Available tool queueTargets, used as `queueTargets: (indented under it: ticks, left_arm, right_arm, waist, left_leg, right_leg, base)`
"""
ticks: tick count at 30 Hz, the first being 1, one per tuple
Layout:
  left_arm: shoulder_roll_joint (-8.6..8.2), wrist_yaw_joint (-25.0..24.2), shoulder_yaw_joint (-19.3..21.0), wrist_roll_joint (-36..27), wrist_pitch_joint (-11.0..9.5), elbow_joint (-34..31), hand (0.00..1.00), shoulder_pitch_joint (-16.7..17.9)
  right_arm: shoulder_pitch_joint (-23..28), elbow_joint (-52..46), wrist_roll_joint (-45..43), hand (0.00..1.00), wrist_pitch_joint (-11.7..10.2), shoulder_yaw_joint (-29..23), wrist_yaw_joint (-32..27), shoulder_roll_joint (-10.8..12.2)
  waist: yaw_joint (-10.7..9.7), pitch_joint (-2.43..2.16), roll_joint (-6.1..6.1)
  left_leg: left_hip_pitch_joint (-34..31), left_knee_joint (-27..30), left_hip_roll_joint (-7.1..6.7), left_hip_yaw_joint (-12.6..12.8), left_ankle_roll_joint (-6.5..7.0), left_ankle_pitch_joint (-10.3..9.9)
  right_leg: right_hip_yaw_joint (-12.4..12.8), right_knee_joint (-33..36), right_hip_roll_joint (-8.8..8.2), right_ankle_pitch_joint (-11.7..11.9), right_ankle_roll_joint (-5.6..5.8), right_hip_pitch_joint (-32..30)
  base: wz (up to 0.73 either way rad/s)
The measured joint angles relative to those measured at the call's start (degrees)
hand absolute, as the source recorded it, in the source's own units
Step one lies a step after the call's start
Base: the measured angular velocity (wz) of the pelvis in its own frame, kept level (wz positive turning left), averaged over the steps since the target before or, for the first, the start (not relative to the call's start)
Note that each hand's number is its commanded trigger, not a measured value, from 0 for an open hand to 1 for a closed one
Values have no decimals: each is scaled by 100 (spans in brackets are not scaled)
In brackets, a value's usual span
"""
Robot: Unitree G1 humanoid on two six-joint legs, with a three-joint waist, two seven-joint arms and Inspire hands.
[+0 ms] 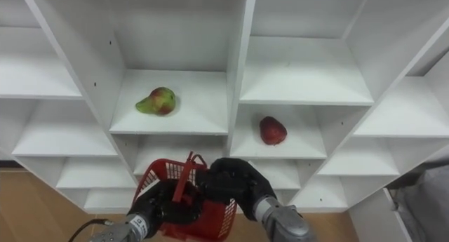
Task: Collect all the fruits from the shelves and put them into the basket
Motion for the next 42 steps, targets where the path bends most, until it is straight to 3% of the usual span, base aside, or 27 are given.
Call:
queueTargets:
  ticks: [18, 25, 42]
  left_arm:
    - [11, 70, -113, -2, 2, -255, 100, 9]
    - [12, 70, -115, -3, 2, -244, 100, 15]
    - [14, 46, -227, -6, 45, -230, 100, 19]
  right_arm:
    - [-196, 890, 188, 100, -11, 8, -381, 0]
    - [-202, 890, 189, 100, -11, 14, -435, 2]
    - [-279, 954, 318, 100, -11, 161, -633, 15]
  waist:
    - [11, 13, -71]
    - [19, 73, -114]
    - [21, 66, -94]
  left_leg:
    - [18, 14, -6, -68, 1, 2]
    - [12, 13, -5, -70, 1, 2]
    - [12, 9, -4, -129, 1, 1]
  right_leg:
    - [-67, -77, -2, -2, 4, 105]
    - [-91, -77, -4, -1, 5, 110]
    - [-145, -81, -1, -2, 5, 166]
  base:
    - [2]
    - [0]
    - [1]
